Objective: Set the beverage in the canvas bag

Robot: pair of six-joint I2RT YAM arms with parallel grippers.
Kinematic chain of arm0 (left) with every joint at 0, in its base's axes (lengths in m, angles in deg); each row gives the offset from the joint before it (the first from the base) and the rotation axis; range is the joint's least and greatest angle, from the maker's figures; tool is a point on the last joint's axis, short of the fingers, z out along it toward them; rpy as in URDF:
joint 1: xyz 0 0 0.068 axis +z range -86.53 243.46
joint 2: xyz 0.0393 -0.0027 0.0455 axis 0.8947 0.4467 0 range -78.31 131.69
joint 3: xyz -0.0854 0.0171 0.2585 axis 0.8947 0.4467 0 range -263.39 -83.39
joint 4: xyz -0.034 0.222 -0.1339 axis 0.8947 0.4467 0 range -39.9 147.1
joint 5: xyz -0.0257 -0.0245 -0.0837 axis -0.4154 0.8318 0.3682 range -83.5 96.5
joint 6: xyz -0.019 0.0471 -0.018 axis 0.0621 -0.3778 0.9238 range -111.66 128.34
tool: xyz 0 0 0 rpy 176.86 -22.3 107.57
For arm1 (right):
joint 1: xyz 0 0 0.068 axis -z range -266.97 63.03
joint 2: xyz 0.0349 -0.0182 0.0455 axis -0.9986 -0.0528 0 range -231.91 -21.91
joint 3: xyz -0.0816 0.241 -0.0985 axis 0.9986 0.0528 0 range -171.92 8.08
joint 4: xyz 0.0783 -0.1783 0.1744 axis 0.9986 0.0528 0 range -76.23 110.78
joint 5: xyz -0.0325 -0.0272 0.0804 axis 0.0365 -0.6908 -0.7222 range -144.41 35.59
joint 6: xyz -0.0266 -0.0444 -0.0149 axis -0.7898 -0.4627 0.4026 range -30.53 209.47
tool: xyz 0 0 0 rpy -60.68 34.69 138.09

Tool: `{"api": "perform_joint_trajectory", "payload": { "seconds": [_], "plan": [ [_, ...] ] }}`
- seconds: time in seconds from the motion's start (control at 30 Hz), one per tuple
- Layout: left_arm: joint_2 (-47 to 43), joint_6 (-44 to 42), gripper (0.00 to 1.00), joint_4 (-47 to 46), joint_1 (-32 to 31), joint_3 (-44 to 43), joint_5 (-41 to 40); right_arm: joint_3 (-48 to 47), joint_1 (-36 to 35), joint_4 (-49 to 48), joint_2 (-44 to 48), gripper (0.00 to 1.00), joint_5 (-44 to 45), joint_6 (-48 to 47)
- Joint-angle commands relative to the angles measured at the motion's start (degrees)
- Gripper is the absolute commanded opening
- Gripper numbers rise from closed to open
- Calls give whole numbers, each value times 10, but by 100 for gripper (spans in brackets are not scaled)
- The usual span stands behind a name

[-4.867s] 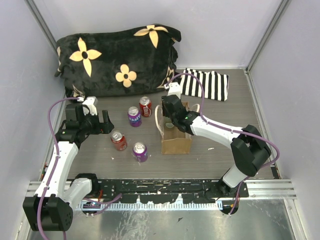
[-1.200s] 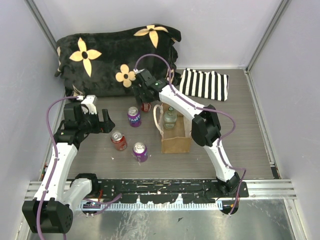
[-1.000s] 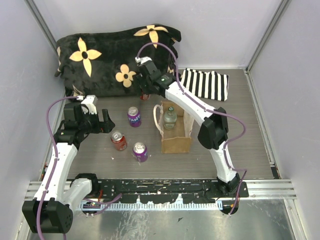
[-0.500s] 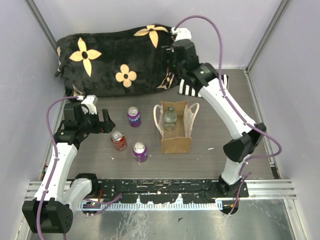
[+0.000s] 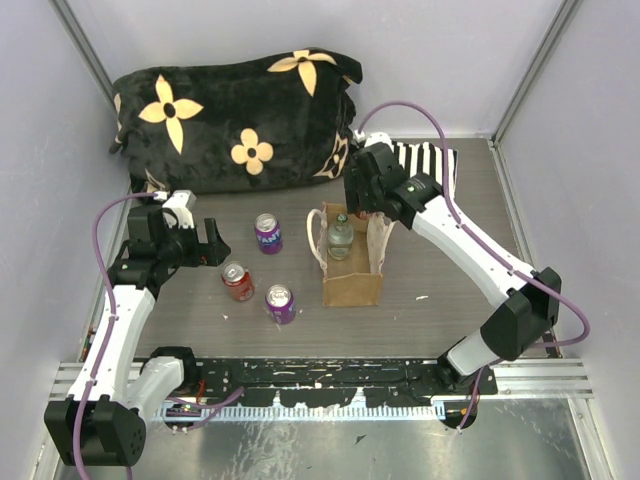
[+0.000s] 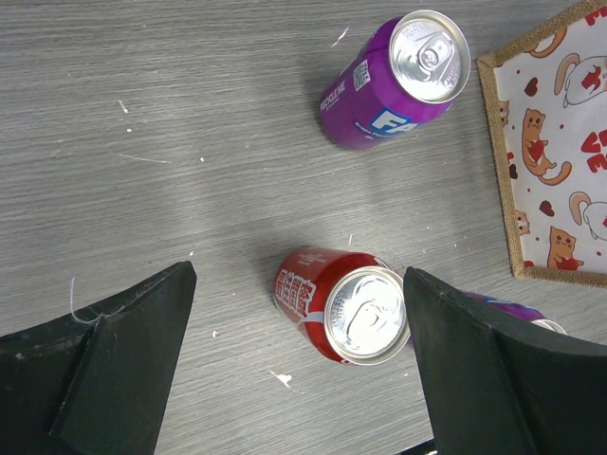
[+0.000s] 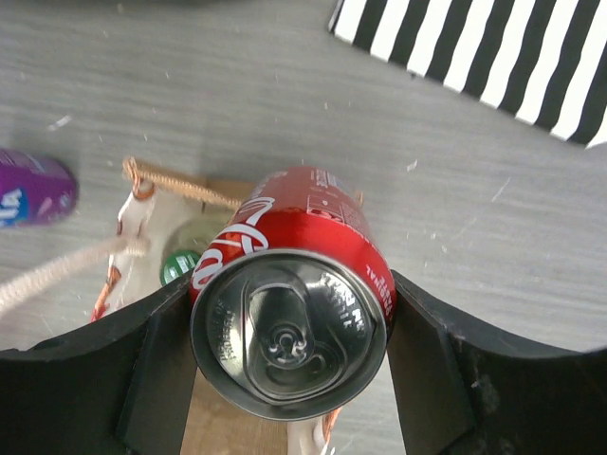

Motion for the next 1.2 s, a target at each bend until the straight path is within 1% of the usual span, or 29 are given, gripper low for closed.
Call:
{"api": "perform_joint_trajectory", "payload": {
  "seconds": [0.0, 0.23, 0.57, 0.7, 0.87, 1.17],
  "plan": [
    [1, 5, 98, -4, -1, -3, 13, 32, 1, -64, 83, 1, 7, 30],
    [0, 7, 98, -4, -1, -3, 14, 73, 0, -62, 104, 1, -5, 46],
    [-5, 9, 98, -3, -2, 0, 18, 91, 0, -64, 131, 1, -27, 55],
    [-6, 11, 98, -3, -1, 1, 19, 80, 0, -50, 125, 1, -35, 51],
    [-8, 13, 98, -4, -1, 1, 20, 98, 0, -45, 113, 1, -43, 45],
    [-7, 12, 98, -4, -1, 3, 20, 136, 0, -73, 84, 1, -51, 43]
  ]
}}
